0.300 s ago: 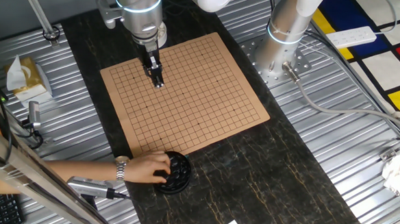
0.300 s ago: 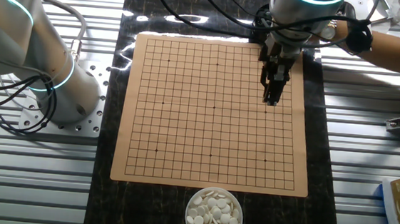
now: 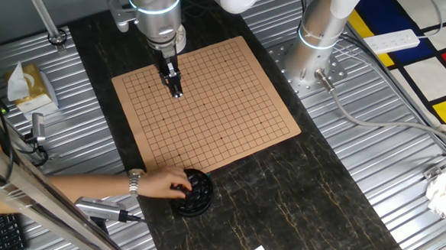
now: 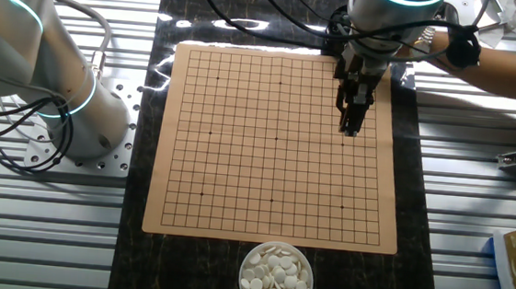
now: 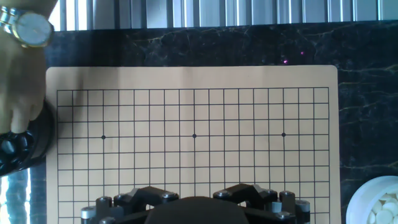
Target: Play the first move as black on the 3-4 point in the upper right corner of the Go board
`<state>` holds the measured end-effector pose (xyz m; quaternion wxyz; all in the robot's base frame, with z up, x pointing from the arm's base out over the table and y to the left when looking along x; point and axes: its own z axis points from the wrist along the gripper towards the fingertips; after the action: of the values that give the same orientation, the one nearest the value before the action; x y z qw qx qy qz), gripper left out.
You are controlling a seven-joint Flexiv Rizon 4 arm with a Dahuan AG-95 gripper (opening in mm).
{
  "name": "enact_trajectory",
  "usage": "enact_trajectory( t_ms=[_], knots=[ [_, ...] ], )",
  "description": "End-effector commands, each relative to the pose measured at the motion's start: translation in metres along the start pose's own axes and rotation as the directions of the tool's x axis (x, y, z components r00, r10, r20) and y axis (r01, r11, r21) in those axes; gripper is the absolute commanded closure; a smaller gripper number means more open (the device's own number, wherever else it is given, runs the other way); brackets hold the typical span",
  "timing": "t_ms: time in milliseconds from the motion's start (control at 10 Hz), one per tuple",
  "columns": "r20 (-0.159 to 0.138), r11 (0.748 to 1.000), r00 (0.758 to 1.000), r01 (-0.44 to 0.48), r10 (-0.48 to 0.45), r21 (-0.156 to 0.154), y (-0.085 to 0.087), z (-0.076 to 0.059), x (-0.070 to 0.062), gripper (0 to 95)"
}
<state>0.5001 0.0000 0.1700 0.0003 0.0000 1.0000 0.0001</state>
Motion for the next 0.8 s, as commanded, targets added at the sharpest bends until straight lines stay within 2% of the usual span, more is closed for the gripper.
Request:
enact_trajectory(
  t_ms=[100, 200, 800],
  knots=[
    [-0.001, 1.0, 1.0, 0.0, 0.0, 0.0, 0.0, 0.0, 0.0001, 0.0],
    [0.276, 0.83, 0.842, 0.522, -0.464, -0.196, 0.0015, 0.0014, 0.0007, 95.0],
    [0.269, 0.834, 0.844, 0.518, -0.463, -0.191, 0.0032, -0.0029, 0.0019, 95.0]
  ],
)
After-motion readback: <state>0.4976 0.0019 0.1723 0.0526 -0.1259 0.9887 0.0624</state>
